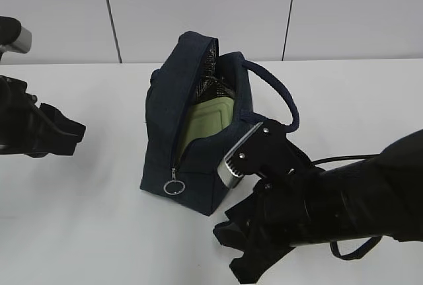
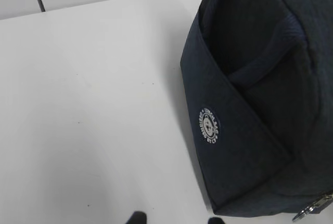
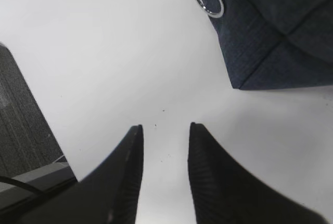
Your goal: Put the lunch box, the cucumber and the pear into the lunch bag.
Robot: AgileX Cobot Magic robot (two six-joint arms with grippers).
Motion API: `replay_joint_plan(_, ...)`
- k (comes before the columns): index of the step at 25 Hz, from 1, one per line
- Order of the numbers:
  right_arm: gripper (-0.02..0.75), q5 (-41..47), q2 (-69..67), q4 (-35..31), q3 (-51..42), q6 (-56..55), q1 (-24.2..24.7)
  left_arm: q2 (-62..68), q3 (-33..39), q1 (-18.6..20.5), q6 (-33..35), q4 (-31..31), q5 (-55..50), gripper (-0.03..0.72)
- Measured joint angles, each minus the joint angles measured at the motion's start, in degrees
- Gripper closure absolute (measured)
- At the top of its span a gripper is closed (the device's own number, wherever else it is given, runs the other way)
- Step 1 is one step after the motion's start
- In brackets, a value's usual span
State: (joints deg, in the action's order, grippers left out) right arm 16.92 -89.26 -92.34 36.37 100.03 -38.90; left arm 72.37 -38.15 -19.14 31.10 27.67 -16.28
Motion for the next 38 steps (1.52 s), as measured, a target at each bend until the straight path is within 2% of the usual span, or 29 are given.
replay_joint_plan(3, 0.494, -0.5, 0.0, -2.0, 0.0, -1.4, -0.1, 0.0, 0.0, 0.0, 0.0, 0.0, 0.0, 0.459)
replay_joint_plan(5, 0.494, -3.7, 0.0, 0.3, 0.0, -6.6, -0.5, 0.0, 0.0, 0.0, 0.0, 0.0, 0.0, 0.459)
replay_joint_plan(9, 0.494, -12.1, 0.8, 16.0, 0.0, -23.7, -0.7, 0.0, 0.0, 0.0, 0.0, 0.0, 0.0, 0.459)
replay_joint_plan(12, 0.495, -16.2, 1.8, 34.7, 0.1, -42.3, -0.9, 0.0, 0.0, 0.0, 0.0, 0.0, 0.0, 0.459)
replay_joint_plan(16, 0.495, -22.9, 2.0, 67.8, -1.9, -77.8, -0.9, 0.0, 0.0, 0.0, 0.0, 0.0, 0.0, 0.459)
replay_joint_plan(19, 0.496, -30.9, 2.0, 91.9, -6.3, -100.0, -0.9, 0.0, 0.0, 0.0, 0.0, 0.0, 0.0, 0.459)
replay_joint_plan(21, 0.496, -37.4, 2.0, 105.0, -8.6, -107.2, -0.9, 0.0, 0.0, 0.0, 0.0, 0.0, 0.0, 0.459)
replay_joint_plan(22, 0.496, -39.9, 2.0, 108.7, -9.2, -109.1, -0.9, 0.0, 0.0, 0.0, 0.0, 0.0, 0.0, 0.459)
replay_joint_plan(24, 0.496, -42.7, 1.3, 111.4, -9.3, -110.6, -0.9, 0.0, 0.0, 0.0, 0.0, 0.0, 0.0, 0.459)
replay_joint_plan(30, 0.486, -50.0, -7.0, 112.6, -8.0, -110.3, -0.9, 0.0, 0.0, 0.0, 0.0, 0.0, 0.0, 0.459)
replay_joint_plan(32, 0.456, -52.8, -10.0, 112.6, -6.7, -110.1, -0.9, 0.0, 0.0, 0.0, 0.0, 0.0, 0.0, 0.459)
replay_joint_plan(38, 0.289, -54.9, -16.9, 112.6, -2.0, -109.6, -0.9, 0.0, 0.0, 0.0, 0.0, 0.0, 0.0, 0.459)
